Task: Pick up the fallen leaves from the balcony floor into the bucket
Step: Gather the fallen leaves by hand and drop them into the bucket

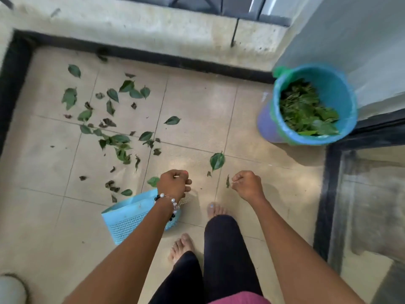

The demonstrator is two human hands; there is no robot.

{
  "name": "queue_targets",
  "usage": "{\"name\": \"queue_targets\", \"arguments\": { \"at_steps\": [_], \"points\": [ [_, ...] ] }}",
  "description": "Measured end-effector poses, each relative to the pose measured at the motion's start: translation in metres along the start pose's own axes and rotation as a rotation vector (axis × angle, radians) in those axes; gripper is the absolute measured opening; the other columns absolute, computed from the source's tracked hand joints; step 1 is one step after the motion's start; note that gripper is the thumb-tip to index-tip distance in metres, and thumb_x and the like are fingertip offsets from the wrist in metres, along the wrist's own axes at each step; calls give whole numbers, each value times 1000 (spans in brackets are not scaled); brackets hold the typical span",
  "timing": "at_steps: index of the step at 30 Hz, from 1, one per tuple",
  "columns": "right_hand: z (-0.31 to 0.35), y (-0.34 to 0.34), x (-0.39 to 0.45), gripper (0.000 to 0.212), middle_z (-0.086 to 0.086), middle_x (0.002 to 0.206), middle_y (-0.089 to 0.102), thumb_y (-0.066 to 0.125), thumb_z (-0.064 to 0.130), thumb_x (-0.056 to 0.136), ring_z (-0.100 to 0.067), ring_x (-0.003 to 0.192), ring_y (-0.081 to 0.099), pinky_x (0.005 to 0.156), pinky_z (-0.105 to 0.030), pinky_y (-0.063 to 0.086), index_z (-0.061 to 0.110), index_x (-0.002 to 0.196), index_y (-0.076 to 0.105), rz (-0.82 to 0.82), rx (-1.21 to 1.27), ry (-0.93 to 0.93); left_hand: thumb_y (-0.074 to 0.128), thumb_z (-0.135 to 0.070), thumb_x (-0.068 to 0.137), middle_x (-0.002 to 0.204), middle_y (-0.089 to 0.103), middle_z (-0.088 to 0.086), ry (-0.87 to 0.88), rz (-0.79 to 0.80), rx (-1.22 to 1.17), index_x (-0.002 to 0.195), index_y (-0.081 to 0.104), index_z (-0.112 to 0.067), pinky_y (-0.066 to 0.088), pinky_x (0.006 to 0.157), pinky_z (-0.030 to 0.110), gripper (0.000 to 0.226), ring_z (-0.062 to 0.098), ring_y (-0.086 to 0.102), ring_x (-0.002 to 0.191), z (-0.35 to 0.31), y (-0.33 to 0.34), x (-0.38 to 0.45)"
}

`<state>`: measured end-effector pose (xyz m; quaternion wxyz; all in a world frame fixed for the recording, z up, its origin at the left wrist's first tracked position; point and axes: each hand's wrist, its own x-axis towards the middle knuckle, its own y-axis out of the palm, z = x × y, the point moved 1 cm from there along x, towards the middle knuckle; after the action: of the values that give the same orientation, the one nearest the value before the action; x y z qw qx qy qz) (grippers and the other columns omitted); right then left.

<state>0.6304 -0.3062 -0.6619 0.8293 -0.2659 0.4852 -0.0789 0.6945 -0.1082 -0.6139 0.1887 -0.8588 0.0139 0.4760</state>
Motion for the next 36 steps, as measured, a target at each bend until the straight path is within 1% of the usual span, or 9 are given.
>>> {"name": "queue_targets", "arguments": {
  "at_steps": [5, 9, 13, 16, 19, 22, 26, 33, 36],
  "points": [
    [-37, 68, 63, 23, -15, 104, 67, 72, 9, 81, -29, 97, 62, 82, -29, 49, 4, 103, 65, -16, -243, -60, 56, -11, 95, 74, 68, 8, -7, -35, -76, 89, 64, -11, 52, 65, 32, 10, 19, 62, 59, 50, 17, 68],
    [-57, 104, 96, 34, -16, 110, 58, 72, 12, 83, -31, 102, 56, 83, -33, 44, 3, 110, 55, -142, -330, -127, 58, -7, 94, 76, 68, 9, -22, -27, -154, 92, 66, -7, 54, 69, 33, 9, 21, 66, 66, 74, 33, 108],
    [-68, 123, 110, 25, -12, 100, 59, 69, -1, 81, -28, 93, 57, 72, -26, 38, 5, 102, 56, -243, -243, -171, 54, -3, 95, 75, 66, 9, -72, -31, -269, 89, 64, -7, 54, 66, 26, 12, 19, 65, 68, 77, 48, 125],
    [-55, 120, 111, 22, -9, 84, 63, 61, -11, 79, -20, 78, 59, 71, -25, 48, 7, 92, 61, -275, -8, -140, 52, -2, 95, 74, 64, 8, -77, -7, -298, 83, 61, -10, 52, 58, 20, 17, 15, 63, 64, 72, 58, 124],
    [-32, 110, 115, 30, -3, 78, 59, 66, -9, 79, -16, 72, 57, 68, -18, 50, 10, 102, 60, -294, 109, -228, 52, -3, 95, 74, 65, 7, -63, -11, -276, 83, 61, -11, 54, 64, 24, 18, 15, 64, 64, 69, 63, 124],
    [-16, 104, 128, 45, -9, 105, 55, 72, 2, 81, -20, 90, 59, 81, -30, 54, 12, 120, 53, -288, 42, -308, 53, -3, 93, 73, 65, 7, -86, -38, -272, 79, 61, -12, 56, 70, 31, 19, 17, 65, 65, 70, 63, 131],
    [-8, 108, 147, 69, -16, 130, 38, 80, 22, 78, -30, 117, 44, 97, -39, 44, 12, 131, 38, -317, -70, -163, 55, -2, 89, 72, 65, 9, -135, -59, -301, 74, 62, -11, 57, 79, 39, 20, 21, 65, 66, 71, 60, 140],
    [-2, 116, 144, 25, -9, 103, 63, 70, 6, 85, -17, 90, 58, 79, -23, 50, 5, 109, 63, -299, 106, -142, 56, 0, 88, 79, 59, 13, -145, -27, -341, 67, 56, -9, 52, 74, 37, 23, 26, 60, 77, 74, 56, 145],
    [6, 116, 124, 17, 2, 85, 66, 76, 7, 79, -13, 77, 64, 71, -29, 57, 16, 90, 67, -190, 312, -206, 67, -23, 91, 91, 63, 5, -125, 69, -298, 97, 65, -11, 54, 83, 35, 14, 20, 62, 88, 67, 54, 132]
  ]
}}
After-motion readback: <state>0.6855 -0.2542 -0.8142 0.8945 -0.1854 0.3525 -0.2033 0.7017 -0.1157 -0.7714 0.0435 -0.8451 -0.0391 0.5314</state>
